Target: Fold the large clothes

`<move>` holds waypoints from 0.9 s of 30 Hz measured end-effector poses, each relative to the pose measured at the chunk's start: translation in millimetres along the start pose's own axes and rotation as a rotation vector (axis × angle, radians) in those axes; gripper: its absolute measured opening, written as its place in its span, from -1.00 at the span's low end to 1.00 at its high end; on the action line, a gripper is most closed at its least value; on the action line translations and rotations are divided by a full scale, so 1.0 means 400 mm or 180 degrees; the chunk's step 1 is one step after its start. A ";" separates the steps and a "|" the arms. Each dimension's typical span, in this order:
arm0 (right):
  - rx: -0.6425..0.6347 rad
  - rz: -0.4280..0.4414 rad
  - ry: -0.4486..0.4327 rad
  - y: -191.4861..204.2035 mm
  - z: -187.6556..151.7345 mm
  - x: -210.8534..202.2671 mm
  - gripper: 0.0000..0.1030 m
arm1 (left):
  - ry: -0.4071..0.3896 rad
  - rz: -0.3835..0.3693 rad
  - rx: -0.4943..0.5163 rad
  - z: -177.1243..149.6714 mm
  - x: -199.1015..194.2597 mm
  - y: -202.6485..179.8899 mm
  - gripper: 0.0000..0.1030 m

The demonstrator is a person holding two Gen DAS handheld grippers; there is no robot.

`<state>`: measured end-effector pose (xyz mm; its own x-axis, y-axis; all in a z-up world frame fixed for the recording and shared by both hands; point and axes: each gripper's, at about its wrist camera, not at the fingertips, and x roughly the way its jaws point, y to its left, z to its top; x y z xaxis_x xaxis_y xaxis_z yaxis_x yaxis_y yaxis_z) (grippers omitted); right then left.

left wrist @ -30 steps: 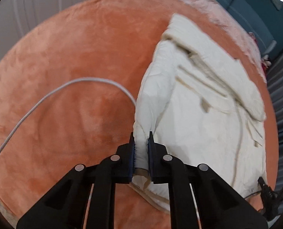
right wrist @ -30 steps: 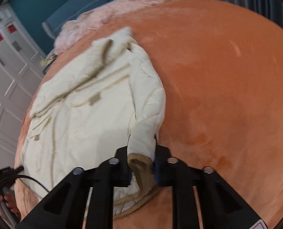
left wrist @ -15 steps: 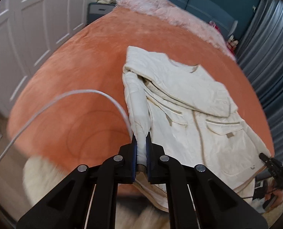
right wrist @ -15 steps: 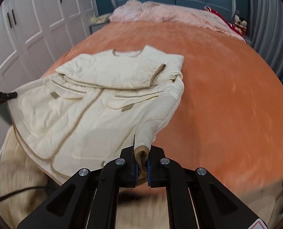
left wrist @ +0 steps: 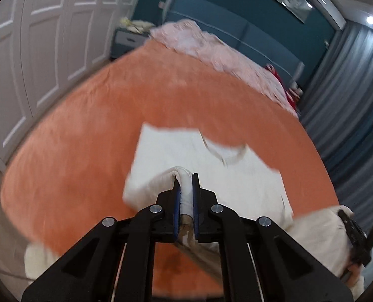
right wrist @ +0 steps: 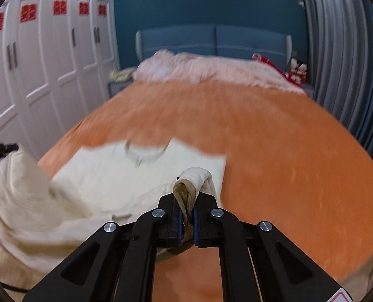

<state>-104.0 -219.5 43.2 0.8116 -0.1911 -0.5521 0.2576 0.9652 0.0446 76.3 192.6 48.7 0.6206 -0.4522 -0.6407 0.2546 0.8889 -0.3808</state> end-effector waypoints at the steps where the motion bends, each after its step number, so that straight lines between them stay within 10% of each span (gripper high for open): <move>1: 0.0099 -0.0017 -0.0054 -0.015 0.039 0.049 -0.89 | -0.0040 0.0002 -0.0023 0.029 0.028 -0.004 -0.86; 10: 0.0646 -0.0057 -0.0337 -0.045 0.180 0.202 -0.49 | 0.0047 0.0671 -0.0284 0.181 0.321 0.016 -0.75; 12: 0.0547 -0.0203 -0.0732 -0.021 0.172 0.144 0.45 | -0.0027 0.0615 -0.0311 0.178 0.302 0.035 -0.59; 13: 0.0486 -0.0299 -0.0934 -0.011 0.168 0.121 0.62 | -0.0079 0.0634 -0.0311 0.177 0.297 0.039 -0.41; 15: 0.0367 -0.0398 -0.1104 0.004 0.161 0.086 0.67 | -0.0449 0.0922 -0.0264 0.168 0.253 0.040 0.45; 18: 0.0265 -0.0344 -0.0886 0.016 0.145 0.102 0.67 | -0.0653 0.0982 -0.0079 0.163 0.228 0.031 0.52; 27: 0.0288 -0.0303 -0.0090 0.007 0.057 0.308 0.67 | 0.0252 0.0785 0.0045 0.107 0.415 0.043 0.53</move>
<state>8.5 -244.6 -5.8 0.7954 -0.2873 -0.5337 0.3794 0.9227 0.0688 215.4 135.9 -35.5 0.6054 -0.2253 -0.7633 0.1134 0.9737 -0.1975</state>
